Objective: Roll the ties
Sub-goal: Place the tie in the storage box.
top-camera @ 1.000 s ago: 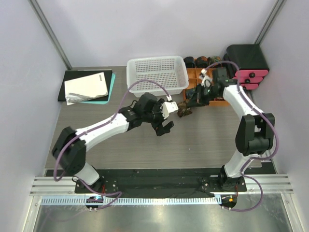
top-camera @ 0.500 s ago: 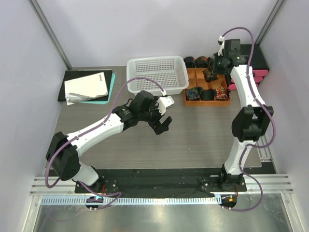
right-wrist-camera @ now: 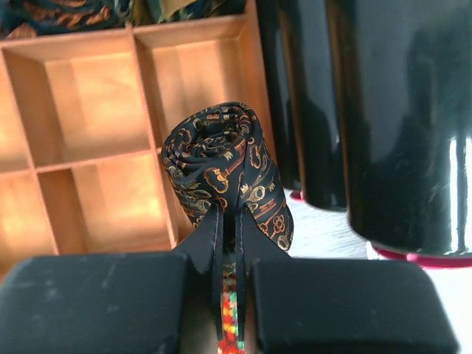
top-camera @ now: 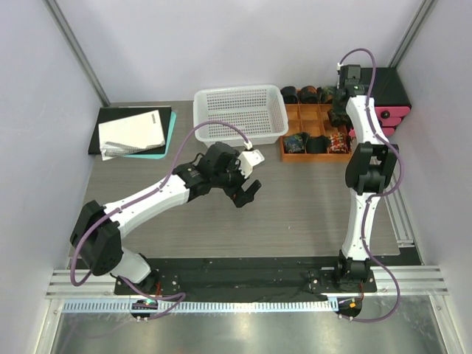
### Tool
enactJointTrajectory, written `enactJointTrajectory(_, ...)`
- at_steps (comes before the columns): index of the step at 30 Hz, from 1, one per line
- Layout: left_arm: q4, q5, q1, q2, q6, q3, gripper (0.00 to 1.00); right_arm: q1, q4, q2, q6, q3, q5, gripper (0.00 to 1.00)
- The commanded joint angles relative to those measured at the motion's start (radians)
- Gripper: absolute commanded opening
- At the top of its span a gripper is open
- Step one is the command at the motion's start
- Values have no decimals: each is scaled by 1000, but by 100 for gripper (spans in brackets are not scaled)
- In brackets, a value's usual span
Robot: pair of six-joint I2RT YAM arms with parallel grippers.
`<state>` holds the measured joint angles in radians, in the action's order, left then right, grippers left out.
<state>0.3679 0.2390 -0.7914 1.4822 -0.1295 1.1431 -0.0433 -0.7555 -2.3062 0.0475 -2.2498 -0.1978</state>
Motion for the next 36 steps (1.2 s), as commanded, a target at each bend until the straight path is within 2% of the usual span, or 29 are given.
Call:
enactJointTrajectory(1,-7,-20,3,-25,2,-16,100,3,48,-9,3,-60,-40,1)
enactJointTrajectory(19,-11,-53,4,-20,5,-39,100,-1,-36,-76,-109,-50,-17,1)
enactJointTrajectory(27,6,-46,4,-23,24,-42,100,-1,-71,27,-147,47,28,1)
enactJointTrajectory(36,2,-29,4,-14,37,-42,100,-4,-82,-15,-130,16,12,1)
